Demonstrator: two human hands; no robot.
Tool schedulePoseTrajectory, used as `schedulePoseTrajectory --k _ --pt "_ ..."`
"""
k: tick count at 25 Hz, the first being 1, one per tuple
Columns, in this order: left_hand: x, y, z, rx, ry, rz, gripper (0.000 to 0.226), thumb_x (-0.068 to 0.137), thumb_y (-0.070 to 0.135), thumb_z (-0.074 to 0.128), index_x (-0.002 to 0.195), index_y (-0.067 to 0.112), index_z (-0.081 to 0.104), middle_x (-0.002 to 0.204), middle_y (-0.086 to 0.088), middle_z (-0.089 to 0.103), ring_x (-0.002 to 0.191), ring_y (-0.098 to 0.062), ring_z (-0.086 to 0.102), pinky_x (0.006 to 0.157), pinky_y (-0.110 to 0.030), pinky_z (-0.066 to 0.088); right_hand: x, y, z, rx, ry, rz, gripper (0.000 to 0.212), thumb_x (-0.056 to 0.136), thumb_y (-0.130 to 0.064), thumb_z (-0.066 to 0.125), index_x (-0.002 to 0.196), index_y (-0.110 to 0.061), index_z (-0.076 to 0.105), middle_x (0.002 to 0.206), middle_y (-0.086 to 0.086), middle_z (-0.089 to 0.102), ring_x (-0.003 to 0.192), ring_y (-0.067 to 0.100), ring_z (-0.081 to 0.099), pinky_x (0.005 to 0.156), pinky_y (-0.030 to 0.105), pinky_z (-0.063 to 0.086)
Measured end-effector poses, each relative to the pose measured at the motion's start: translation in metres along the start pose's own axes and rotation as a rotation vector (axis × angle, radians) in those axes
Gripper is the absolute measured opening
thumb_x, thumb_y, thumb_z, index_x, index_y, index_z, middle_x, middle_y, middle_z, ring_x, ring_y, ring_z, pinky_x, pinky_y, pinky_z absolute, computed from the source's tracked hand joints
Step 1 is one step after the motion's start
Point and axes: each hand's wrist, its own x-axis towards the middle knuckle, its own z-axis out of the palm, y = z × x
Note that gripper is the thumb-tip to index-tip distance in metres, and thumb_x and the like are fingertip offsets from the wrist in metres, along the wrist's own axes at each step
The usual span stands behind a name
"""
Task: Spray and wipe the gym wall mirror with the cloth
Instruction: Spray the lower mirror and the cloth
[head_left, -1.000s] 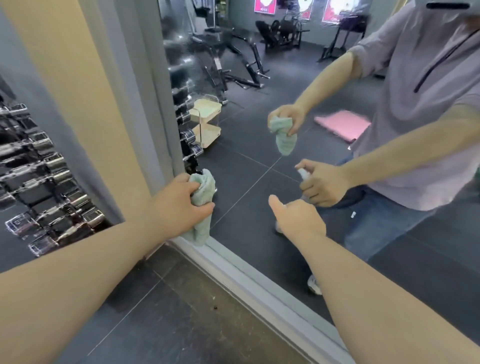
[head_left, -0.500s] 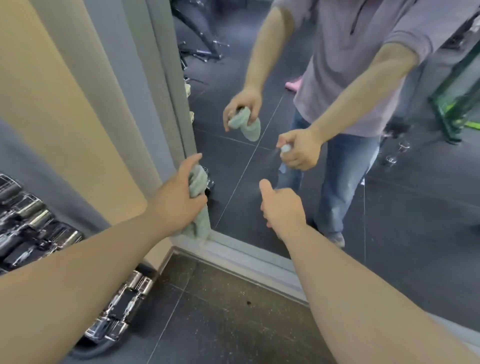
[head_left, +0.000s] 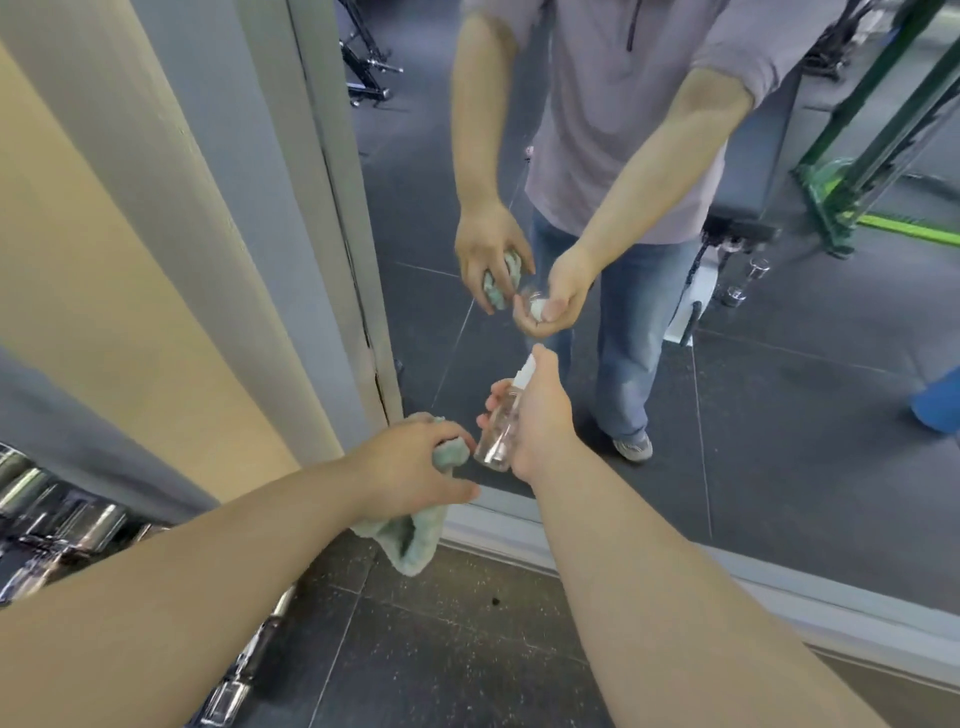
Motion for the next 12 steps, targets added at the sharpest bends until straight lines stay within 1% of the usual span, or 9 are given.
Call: schedulePoseTrajectory --k 1,3,5,6,7,9,10,12 --pt "0.004 0.000 0.001 0.002 0.019 -0.009 0.038 0.078 0.050 0.071 0.111 0.038 0.056 0.110 0.009 0.052 0.099 -0.012 0.055 0.089 -0.034 0.047 0.001 0.001 0.000 0.036 -0.054 0.023 0.060 0.090 -0.061 0.046 0.068 -0.007 0.060 0.061 0.006 0.051 0.057 0.020 0.049 0.068 0.032 0.047" --pt "0.011 0.001 0.002 0.005 0.091 -0.003 0.035 0.075 0.053 0.072 0.099 0.033 0.057 0.099 0.007 0.055 0.087 -0.010 0.055 0.075 -0.029 0.046 0.000 0.003 -0.001 0.111 -0.161 0.052 0.058 0.090 -0.061 0.048 0.076 -0.007 0.063 0.066 0.006 0.051 0.063 0.019 0.049 0.076 0.033 0.045" --pt "0.015 0.002 0.002 -0.003 0.148 0.002 0.030 0.075 0.054 0.072 0.081 0.031 0.055 0.086 0.005 0.054 0.075 -0.008 0.052 0.061 -0.026 0.037 0.000 0.004 0.000 0.171 -0.211 0.068 0.055 0.089 -0.058 0.051 0.070 -0.007 0.061 0.067 0.008 0.055 0.067 0.019 0.053 0.080 0.034 0.044" --pt "0.016 0.002 0.003 -0.001 0.163 0.005 0.030 0.075 0.054 0.071 0.075 0.031 0.053 0.082 0.005 0.054 0.071 -0.008 0.051 0.058 -0.026 0.034 -0.001 0.005 0.001 0.189 -0.218 0.076 0.054 0.089 -0.056 0.052 0.066 -0.007 0.059 0.066 0.009 0.057 0.066 0.020 0.054 0.078 0.033 0.045" --pt "0.018 0.003 0.004 0.007 0.167 0.005 0.030 0.075 0.054 0.071 0.071 0.031 0.052 0.080 0.004 0.055 0.069 -0.008 0.051 0.057 -0.027 0.035 -0.001 0.006 0.002 0.204 -0.216 0.085 0.054 0.088 -0.055 0.052 0.062 -0.008 0.057 0.064 0.009 0.056 0.063 0.020 0.053 0.074 0.033 0.045" --pt "0.022 0.003 0.005 0.033 0.144 0.009 0.030 0.073 0.053 0.072 0.069 0.028 0.056 0.078 0.002 0.059 0.071 -0.012 0.056 0.061 -0.032 0.045 0.000 0.010 0.001 0.252 -0.194 0.095 0.051 0.088 -0.051 0.052 0.059 -0.010 0.053 0.060 0.006 0.052 0.056 0.019 0.049 0.068 0.030 0.043" --pt "0.024 0.003 0.004 0.037 0.123 0.010 0.031 0.071 0.052 0.073 0.067 0.026 0.057 0.076 0.002 0.061 0.072 -0.014 0.058 0.065 -0.034 0.048 0.002 0.013 -0.001 0.289 -0.178 0.092 0.048 0.089 -0.049 0.051 0.060 -0.010 0.052 0.059 0.006 0.050 0.056 0.019 0.048 0.068 0.030 0.043" --pt "0.029 0.003 0.003 0.039 0.087 0.014 0.031 0.069 0.051 0.073 0.064 0.025 0.056 0.068 0.005 0.059 0.068 -0.013 0.056 0.064 -0.032 0.047 0.003 0.019 -0.010 0.370 -0.164 0.071 0.045 0.091 -0.045 0.050 0.062 -0.010 0.052 0.058 0.004 0.051 0.058 0.018 0.049 0.071 0.031 0.044"
